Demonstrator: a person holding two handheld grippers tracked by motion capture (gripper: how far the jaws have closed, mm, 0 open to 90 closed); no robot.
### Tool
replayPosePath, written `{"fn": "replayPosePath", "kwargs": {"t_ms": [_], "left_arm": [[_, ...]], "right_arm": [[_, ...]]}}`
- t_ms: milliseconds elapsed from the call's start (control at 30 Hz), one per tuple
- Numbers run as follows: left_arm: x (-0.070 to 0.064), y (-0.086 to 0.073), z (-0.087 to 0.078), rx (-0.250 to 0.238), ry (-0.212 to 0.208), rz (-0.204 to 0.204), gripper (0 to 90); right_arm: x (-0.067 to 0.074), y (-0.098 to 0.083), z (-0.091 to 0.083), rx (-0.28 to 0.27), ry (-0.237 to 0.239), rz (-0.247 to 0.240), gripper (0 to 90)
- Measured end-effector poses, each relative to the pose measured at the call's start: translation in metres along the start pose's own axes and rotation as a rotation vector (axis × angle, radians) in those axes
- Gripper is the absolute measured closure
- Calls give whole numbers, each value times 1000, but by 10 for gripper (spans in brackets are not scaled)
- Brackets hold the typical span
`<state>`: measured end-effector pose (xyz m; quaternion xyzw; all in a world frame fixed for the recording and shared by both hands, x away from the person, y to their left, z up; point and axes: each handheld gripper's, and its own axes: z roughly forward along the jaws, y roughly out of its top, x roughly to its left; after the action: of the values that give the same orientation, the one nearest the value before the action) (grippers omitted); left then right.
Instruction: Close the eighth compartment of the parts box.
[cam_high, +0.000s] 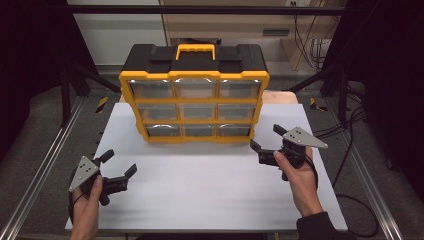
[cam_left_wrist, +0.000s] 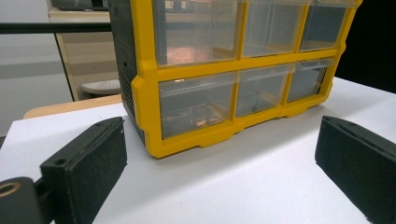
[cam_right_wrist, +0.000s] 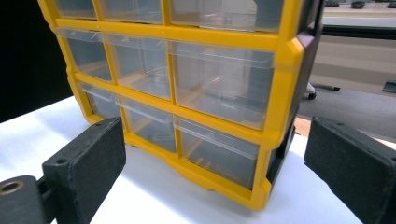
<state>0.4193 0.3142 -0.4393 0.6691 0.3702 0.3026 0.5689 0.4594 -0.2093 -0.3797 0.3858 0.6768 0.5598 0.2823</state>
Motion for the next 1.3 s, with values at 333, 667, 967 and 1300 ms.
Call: {"fn": "replayPosePath", "kwargs": {"t_ms": [333,667,967,1300], "left_arm": [[2,0,0,4,1,-2,21],[2,0,1,12,-4,16,21],[1,-1,3,26,-9,20,20],[0,-2,4,38,-15,23,20]], "right_arm": [[-9,-8,-12,-3,-29,4,55],[-15,-17,-22,-14,-59,-7,64],[-21,-29,-30,-21,-75,-13,67],[-27,-42,-40,-39,-93,-29,70]]}}
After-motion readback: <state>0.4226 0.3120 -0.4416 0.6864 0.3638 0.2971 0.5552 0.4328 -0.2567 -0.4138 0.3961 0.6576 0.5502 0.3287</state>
